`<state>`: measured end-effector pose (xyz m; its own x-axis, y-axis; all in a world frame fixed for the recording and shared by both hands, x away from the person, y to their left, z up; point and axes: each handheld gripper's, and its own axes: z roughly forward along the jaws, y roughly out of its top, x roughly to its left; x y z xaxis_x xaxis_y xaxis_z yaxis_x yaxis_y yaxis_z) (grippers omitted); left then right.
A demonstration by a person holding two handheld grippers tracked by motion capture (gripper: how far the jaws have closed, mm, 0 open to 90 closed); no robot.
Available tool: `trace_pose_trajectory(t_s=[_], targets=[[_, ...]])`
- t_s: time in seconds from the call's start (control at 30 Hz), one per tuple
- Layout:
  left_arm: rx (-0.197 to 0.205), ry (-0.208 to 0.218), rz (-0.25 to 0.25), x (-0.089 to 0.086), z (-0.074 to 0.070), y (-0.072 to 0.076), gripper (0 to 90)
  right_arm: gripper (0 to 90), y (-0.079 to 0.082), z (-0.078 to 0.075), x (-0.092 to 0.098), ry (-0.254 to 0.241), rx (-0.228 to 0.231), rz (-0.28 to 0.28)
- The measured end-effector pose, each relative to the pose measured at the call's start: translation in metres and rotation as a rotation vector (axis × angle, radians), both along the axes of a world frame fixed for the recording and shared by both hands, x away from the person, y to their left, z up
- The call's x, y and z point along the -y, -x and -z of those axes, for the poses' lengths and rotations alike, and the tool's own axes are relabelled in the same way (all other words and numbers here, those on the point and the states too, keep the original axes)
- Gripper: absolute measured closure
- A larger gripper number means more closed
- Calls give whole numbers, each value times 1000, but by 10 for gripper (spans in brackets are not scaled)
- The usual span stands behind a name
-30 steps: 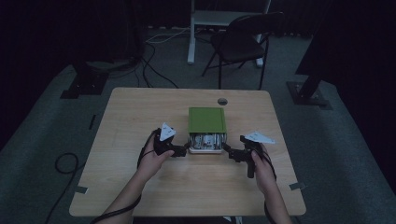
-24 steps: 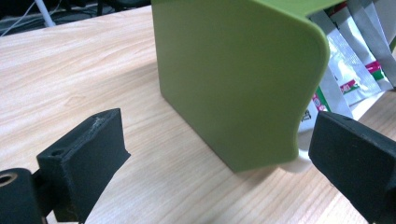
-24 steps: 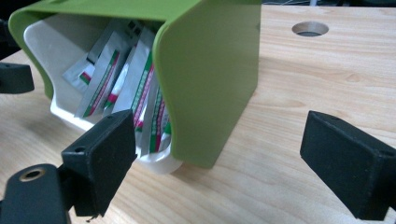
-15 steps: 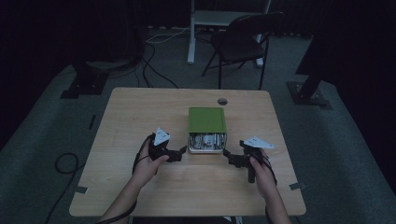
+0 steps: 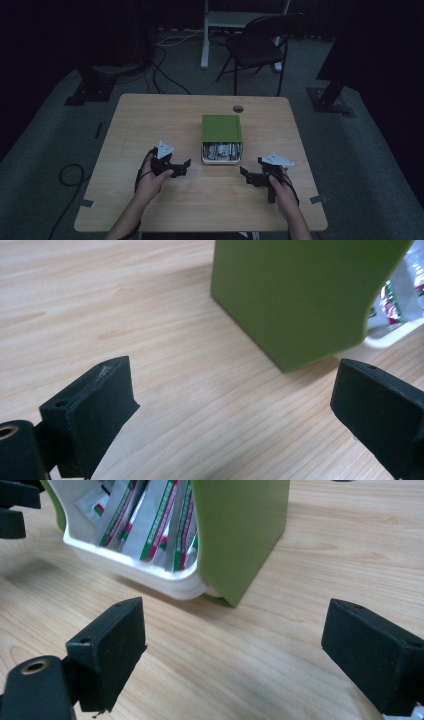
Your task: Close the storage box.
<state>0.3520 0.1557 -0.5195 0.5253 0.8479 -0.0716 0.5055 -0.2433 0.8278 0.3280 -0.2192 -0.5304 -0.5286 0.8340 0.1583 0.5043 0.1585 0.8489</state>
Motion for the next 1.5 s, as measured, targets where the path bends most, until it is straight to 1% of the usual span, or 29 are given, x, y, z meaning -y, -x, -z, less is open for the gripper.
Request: trace_pose_trajectory(t_s=[0.1, 0.17, 0.27, 0.37, 0.43, 0.5, 0.6, 0.67, 0.83, 0.97, 1.1, 1.2, 1.3, 1.33, 1.43, 1.5], targets=[[-5, -19, -12, -7, 1, 2, 45, 103, 4, 1, -1, 8, 1, -12], [-13, -15, -27, -12, 1, 3, 46, 103, 6, 2, -1, 10, 3, -17], [-27, -12, -54, -19, 1, 7, 46, 103, 11, 4, -1, 24, 1, -31], [-30, -23, -78, -28, 2, 9, 46, 103, 15, 7, -2, 39, -3, -39], [-41, -18, -91, -33, 3, 10, 46, 103, 17, 9, -2, 50, -5, -46], [-44, -25, -104, -38, 5, 12, 46, 103, 19, 10, -1, 57, -7, -44], [-60, -29, -116, -46, 8, 14, 46, 103, 22, 11, 0, 64, -13, -47], [-61, -45, -125, -51, 9, 15, 46, 103, 24, 12, 2, 74, -10, -53], [-71, -56, -153, -64, 11, 21, 46, 103, 30, 14, 6, 103, -14, -59], [-77, -61, -174, -74, 13, 26, 46, 103, 33, 15, 9, 114, -14, -56], [-75, -73, -218, -84, 15, 31, 46, 103, 34, 17, 10, 133, -18, -58], [-90, -66, -239, -92, 18, 33, 46, 103, 34, 20, 8, 131, -27, -59], [-94, -73, -262, -99, 20, 35, 46, 103, 35, 23, 7, 163, -33, -71], [-97, -73, -268, -100, 20, 35, 46, 103, 35, 24, 7, 165, -32, -74], [-105, -81, -277, -103, 22, 36, 46, 103, 35, 23, 7, 158, -39, -67], [-121, -99, -297, -107, 26, 37, 46, 103, 34, 24, 6, 167, -50, -68]])
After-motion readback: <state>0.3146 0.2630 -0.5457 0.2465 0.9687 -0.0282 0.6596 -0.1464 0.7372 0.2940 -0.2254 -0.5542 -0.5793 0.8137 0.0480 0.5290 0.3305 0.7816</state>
